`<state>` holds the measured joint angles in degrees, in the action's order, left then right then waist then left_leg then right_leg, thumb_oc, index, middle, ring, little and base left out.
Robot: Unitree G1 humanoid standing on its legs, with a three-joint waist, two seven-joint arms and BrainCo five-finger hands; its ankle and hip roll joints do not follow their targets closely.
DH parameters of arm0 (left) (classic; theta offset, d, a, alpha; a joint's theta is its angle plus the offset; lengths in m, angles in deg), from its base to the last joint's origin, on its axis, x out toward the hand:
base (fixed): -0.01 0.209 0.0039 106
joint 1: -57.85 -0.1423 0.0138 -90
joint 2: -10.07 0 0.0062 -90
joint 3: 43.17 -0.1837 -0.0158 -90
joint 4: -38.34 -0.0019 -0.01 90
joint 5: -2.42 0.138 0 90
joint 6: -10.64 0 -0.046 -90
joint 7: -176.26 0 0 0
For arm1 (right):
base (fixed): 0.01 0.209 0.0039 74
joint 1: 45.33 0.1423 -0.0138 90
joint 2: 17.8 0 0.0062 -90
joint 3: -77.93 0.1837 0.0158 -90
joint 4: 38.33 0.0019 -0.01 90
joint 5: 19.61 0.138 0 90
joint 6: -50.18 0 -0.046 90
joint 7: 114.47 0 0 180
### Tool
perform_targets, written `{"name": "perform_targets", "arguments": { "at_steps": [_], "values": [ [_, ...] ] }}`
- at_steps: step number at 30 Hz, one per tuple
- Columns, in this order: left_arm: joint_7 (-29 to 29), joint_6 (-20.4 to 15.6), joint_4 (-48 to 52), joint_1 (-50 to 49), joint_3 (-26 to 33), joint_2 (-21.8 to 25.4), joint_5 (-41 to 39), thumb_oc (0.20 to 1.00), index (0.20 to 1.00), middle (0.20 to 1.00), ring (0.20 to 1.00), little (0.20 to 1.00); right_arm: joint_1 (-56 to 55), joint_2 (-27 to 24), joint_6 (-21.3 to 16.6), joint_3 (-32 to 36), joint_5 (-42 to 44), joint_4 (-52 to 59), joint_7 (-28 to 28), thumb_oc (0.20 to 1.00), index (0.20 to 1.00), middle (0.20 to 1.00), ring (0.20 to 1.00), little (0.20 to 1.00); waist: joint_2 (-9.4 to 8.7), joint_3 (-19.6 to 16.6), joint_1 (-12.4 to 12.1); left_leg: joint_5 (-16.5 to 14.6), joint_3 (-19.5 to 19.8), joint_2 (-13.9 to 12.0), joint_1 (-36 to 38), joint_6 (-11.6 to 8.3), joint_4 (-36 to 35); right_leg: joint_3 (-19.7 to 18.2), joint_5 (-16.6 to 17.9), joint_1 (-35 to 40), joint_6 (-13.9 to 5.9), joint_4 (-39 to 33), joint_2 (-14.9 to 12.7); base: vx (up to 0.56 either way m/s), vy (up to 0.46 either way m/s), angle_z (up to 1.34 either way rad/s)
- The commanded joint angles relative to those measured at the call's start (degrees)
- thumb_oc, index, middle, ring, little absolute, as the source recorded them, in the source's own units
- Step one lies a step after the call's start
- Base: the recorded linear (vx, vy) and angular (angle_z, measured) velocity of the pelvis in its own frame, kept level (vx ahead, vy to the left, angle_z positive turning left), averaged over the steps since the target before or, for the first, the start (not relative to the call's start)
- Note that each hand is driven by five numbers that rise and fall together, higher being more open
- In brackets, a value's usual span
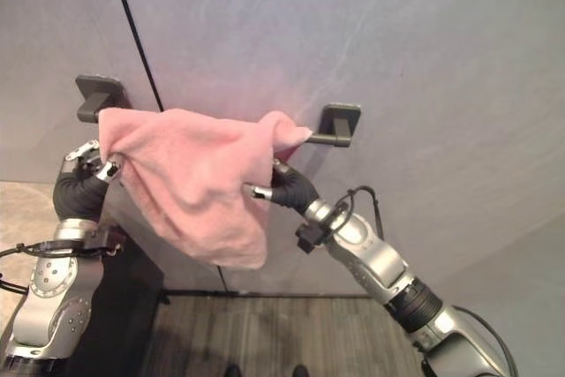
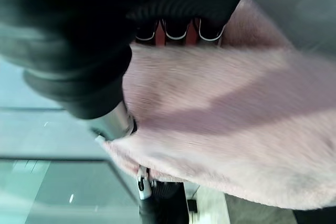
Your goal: Put brush and paste in cup on sink, flatten towel.
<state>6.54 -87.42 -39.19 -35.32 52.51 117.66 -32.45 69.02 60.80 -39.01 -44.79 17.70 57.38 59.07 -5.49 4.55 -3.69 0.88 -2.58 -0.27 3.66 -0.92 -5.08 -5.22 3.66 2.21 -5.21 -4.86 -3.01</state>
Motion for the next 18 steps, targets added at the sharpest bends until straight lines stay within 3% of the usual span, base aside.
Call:
{"name": "perform_targets", "arguments": {
  "at_steps": [1, 8, 18],
  "values": [
    [-0.2, -1.92, -0.4, -0.51, -0.3, 5.1, 2.71, 1.0, 1.0, 1.0, 1.0, 1.0, 2.06, 0.77, -1.91, 2.73, -0.91, 1.62, 0.54, 1.0, 1.0, 1.0, 1.0, 1.0, -0.59, -3.26, 0.05, -1.18, -0.94, -0.33, -1.22, 0.61, 0.88, -0.2, 2.46, -1.76, -5.44, 2.07, -5.59, 0.0, 0.0, 0.0],
    [-0.09, -0.66, -2.7, -2.52, 0.22, 2.59, 3.94, 1.0, 1.0, 1.0, 1.0, 1.0, -3.36, -0.26, -1.89, 7.82, -2.25, 1.78, 1.81, 1.0, 1.0, 1.0, 1.0, 1.0, 0.13, -3.54, 1.18, -1.39, -1.05, -0.53, -0.84, 0.54, 0.84, -0.31, 2.15, -1.48, -5.29, 1.84, -5.49, 0.0, -0.001, -0.02],
    [0.14, -0.61, -3.55, -1.16, -1.59, 1.97, 3.91, 1.0, 1.0, 1.0, 1.0, 1.0, 0.37, 1.32, -2.89, 7.52, -1.95, -0.15, 3.13, 1.0, 1.0, 1.0, 1.0, 1.0, 0.13, -3.16, 0.7, -1.42, -0.99, -0.6, -1.3, 0.55, 1.01, -0.38, 2.26, -1.54, -5.28, 1.33, -5.44, 0.0, 0.0, 0.0]
  ]
}}
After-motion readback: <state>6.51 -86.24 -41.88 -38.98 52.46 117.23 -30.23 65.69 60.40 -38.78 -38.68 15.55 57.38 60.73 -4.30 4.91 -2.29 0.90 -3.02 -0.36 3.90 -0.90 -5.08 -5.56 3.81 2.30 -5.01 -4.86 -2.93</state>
